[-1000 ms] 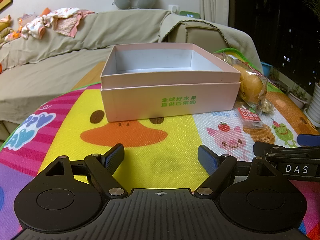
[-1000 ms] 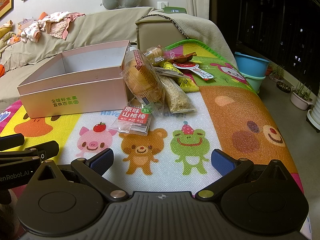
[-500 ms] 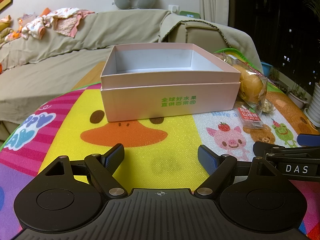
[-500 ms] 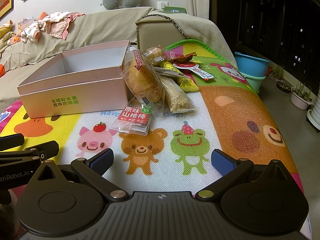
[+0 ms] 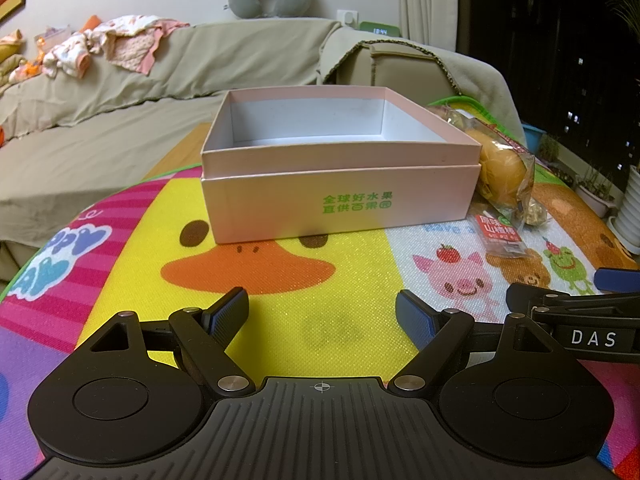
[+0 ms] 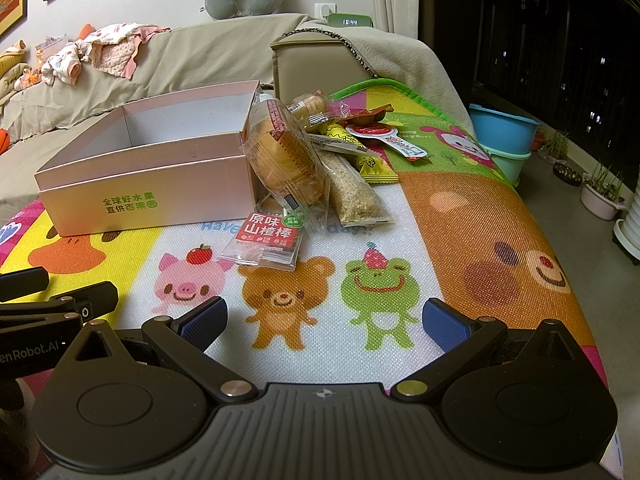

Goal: Organize objects

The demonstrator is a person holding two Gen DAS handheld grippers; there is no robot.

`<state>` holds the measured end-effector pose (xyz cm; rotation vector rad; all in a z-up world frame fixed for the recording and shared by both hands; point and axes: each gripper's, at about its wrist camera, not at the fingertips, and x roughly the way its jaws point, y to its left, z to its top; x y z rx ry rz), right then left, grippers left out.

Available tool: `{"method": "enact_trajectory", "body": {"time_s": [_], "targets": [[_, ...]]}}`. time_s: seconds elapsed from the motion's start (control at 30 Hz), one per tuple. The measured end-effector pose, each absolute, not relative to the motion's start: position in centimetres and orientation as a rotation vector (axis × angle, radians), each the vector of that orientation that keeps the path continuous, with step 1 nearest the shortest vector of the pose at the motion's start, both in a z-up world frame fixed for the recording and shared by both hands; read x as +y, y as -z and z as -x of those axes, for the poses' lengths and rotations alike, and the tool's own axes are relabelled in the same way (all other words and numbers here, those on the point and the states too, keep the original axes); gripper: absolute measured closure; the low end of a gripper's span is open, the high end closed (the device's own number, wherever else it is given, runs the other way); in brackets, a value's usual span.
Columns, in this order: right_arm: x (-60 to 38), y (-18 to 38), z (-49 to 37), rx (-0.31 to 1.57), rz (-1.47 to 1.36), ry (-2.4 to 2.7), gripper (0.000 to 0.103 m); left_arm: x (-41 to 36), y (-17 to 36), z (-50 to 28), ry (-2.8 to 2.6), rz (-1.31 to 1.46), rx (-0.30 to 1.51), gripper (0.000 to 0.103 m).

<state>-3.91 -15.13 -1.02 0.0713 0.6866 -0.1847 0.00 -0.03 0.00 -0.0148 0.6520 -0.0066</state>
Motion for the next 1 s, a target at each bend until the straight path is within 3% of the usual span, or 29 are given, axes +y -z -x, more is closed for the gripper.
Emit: {"method": "enact_trajectory", "body": {"time_s": [0.57,1.0], "targets": [[-15.8,0.9,4.2,0.692,-0.097,0.17,0.0,0.1,0.0,-0.1,0.005,0.011,0.655,0.017],[-15.3,0.3,2.6,0.81,-0.065,0.171,0.0,0.0,-0.3,0.2,-0.003,0.01,0.661,0.019]]}}
